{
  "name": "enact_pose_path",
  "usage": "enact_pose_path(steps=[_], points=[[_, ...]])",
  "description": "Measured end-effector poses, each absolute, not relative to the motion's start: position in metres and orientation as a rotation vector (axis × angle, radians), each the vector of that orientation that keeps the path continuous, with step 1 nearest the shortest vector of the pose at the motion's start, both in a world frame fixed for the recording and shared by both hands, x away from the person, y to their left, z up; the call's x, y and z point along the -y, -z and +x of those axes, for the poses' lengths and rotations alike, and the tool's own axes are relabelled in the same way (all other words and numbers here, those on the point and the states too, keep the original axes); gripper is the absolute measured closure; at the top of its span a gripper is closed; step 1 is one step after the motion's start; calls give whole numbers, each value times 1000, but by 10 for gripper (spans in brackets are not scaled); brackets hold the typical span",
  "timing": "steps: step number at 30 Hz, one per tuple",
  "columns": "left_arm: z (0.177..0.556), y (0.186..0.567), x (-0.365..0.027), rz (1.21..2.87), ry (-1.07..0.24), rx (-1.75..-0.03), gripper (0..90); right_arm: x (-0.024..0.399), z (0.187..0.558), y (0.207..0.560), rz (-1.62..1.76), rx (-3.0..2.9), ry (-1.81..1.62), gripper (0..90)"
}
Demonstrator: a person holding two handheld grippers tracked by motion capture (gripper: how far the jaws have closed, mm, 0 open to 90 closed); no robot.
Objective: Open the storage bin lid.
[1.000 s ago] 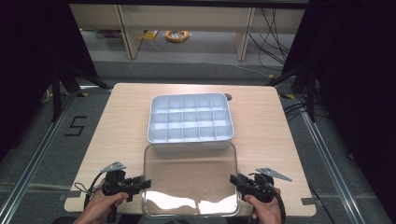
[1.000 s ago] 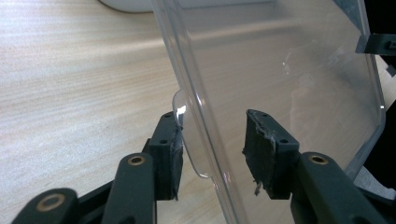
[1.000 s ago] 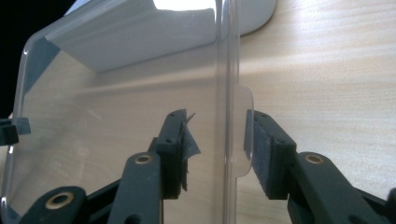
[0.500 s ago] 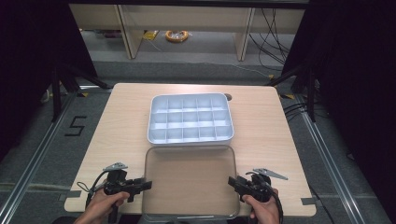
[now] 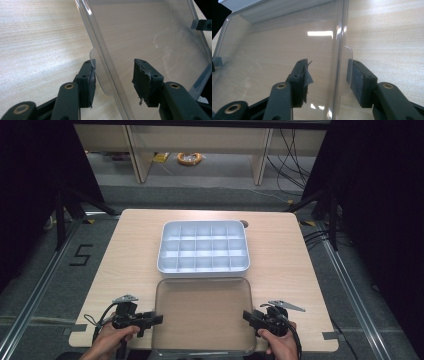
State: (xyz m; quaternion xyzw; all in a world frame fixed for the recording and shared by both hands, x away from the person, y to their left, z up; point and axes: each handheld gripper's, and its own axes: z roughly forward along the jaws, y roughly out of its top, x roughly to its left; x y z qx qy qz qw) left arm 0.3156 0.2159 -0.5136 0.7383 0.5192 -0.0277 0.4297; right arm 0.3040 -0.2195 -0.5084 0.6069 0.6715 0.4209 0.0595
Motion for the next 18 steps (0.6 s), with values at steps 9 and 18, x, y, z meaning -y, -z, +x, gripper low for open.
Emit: enact_pose_path(steps=[9, 18], points=[[315, 515, -217, 1854, 61, -1297, 512, 217, 303, 510, 1842, -2047, -1254, 482], [312, 505, -219, 1885, -97, -1274, 409, 223, 305, 507, 1834, -2011, -1235, 416]])
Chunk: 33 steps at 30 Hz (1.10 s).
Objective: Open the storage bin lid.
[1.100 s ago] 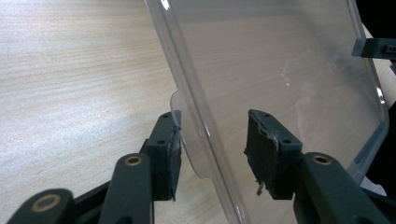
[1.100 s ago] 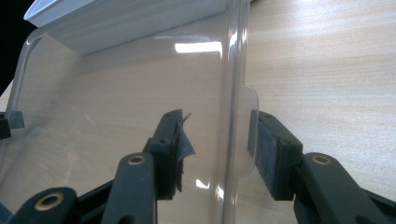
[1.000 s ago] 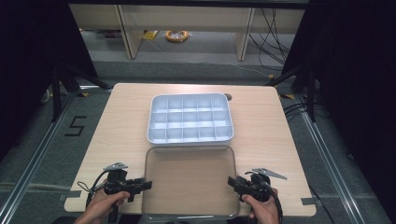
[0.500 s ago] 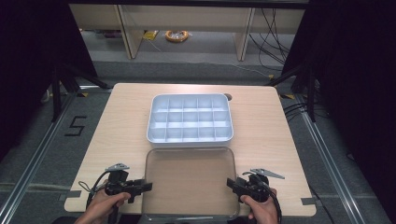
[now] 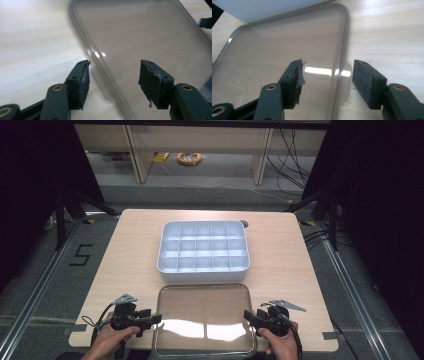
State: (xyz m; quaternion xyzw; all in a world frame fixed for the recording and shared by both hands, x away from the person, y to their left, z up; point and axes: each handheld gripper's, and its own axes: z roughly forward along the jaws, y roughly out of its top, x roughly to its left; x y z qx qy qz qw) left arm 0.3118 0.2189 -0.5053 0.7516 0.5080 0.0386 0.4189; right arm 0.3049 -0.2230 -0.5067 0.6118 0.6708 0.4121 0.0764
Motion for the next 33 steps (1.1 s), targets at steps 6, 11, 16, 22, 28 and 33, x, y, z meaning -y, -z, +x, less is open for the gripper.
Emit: enact_pose_path(steps=[6, 11, 16, 22, 28, 33], points=[[314, 506, -220, 1825, -68, -1302, 382, 221, 303, 502, 1893, -1983, -1274, 400], [314, 504, -220, 1822, -86, -1277, 345, 222, 304, 499, 1866, -1963, -1311, 383], [314, 501, -218, 1813, -104, -1229, 299, 229, 307, 494, 1716, -1948, -1316, 356], [313, 500, -217, 1793, -98, -1211, 238, 230, 306, 492, 1706, -1943, -1348, 323], [310, 498, -217, 1799, -92, -1174, 193, 229, 304, 490, 1659, -1944, -1341, 317], [305, 499, -218, 1794, -72, -1170, 171, 227, 300, 486, 1684, -1941, -1324, 312]])
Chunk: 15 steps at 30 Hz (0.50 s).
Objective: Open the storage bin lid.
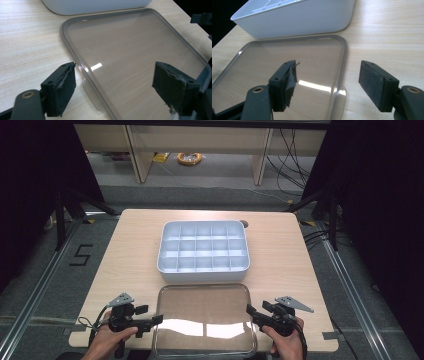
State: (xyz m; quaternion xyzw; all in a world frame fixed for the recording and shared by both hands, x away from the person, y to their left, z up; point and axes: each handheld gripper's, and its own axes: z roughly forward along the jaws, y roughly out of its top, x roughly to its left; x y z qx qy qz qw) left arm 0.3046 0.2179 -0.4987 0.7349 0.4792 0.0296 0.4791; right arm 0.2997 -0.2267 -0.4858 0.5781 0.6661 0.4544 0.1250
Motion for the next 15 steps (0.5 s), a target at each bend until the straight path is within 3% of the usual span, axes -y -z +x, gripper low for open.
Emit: enact_pose_path(steps=[15], points=[[293, 501, -220, 1822, -69, -1128, 147, 223, 284, 487, 1572, -2023, -1344, 277]])
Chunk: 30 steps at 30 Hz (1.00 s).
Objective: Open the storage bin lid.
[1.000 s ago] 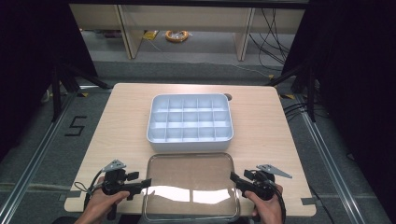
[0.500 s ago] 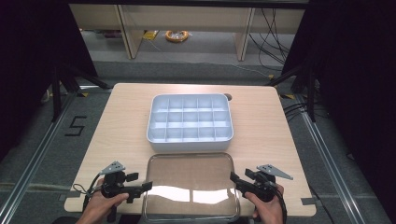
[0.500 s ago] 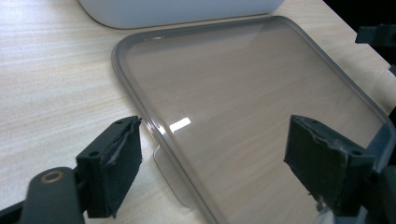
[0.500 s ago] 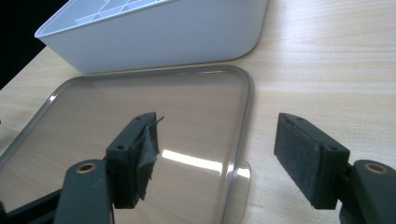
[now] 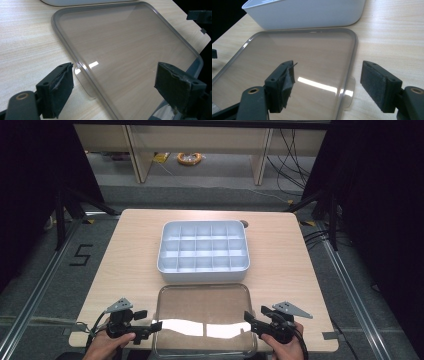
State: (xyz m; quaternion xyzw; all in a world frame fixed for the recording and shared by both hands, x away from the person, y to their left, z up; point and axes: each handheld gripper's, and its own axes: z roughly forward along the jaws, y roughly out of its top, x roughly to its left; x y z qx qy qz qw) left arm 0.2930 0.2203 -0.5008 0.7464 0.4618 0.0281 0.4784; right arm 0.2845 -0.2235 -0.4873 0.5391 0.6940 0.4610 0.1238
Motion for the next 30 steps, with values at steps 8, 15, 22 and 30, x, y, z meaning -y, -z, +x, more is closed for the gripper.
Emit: enact_pose_path(steps=[8, 15, 22, 30], points=[[283, 498, -221, 1827, -87, -1116, 147, 225, 270, 488, 1570, -2039, -1332, 249], [272, 496, -224, 1815, -79, -1139, 147, 227, 257, 488, 1598, -2028, -1334, 249], [263, 496, -226, 1820, -69, -1148, 147, 228, 243, 488, 1625, -2048, -1301, 249], [256, 496, -226, 1825, -56, -1153, 147, 226, 229, 488, 1704, -2056, -1300, 243]])
